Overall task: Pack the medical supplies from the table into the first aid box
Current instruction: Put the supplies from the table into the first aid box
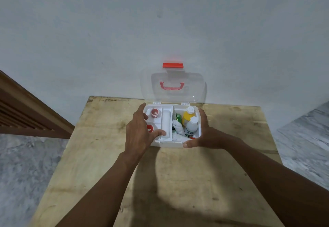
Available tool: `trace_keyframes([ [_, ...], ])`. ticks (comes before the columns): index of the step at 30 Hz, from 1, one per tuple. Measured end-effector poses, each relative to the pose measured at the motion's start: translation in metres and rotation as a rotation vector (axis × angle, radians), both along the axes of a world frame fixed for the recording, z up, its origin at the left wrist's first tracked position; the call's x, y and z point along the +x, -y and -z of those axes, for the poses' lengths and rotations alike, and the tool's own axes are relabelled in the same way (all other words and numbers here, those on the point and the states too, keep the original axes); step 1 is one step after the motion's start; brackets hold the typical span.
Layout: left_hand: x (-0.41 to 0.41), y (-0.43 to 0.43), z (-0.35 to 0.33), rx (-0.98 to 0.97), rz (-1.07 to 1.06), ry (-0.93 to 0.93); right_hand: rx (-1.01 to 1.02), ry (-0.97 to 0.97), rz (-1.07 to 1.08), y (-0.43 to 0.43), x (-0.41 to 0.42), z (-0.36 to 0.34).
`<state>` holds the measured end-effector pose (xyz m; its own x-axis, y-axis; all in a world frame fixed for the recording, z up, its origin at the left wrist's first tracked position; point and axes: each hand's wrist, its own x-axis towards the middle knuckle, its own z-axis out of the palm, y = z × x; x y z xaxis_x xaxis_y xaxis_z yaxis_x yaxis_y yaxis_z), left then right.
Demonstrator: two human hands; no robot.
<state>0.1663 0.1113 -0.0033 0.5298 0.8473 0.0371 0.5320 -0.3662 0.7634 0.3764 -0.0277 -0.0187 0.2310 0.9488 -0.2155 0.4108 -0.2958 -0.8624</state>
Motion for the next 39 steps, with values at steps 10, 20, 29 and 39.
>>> trace_keyframes([
  [10,-0.010,0.007,0.019,0.035,0.128,0.001,-0.048,-0.018,-0.016,0.000,0.000,-0.001],
  [20,-0.016,0.008,0.012,-0.177,0.181,0.251,-0.119,-0.040,-0.002,0.001,-0.003,-0.012],
  [29,-0.020,0.018,0.013,-0.276,0.090,0.322,-0.131,0.043,0.051,0.003,-0.013,-0.014],
  [39,-0.021,0.019,0.014,-0.286,0.122,0.399,-0.277,0.428,0.467,-0.012,-0.007,-0.085],
])
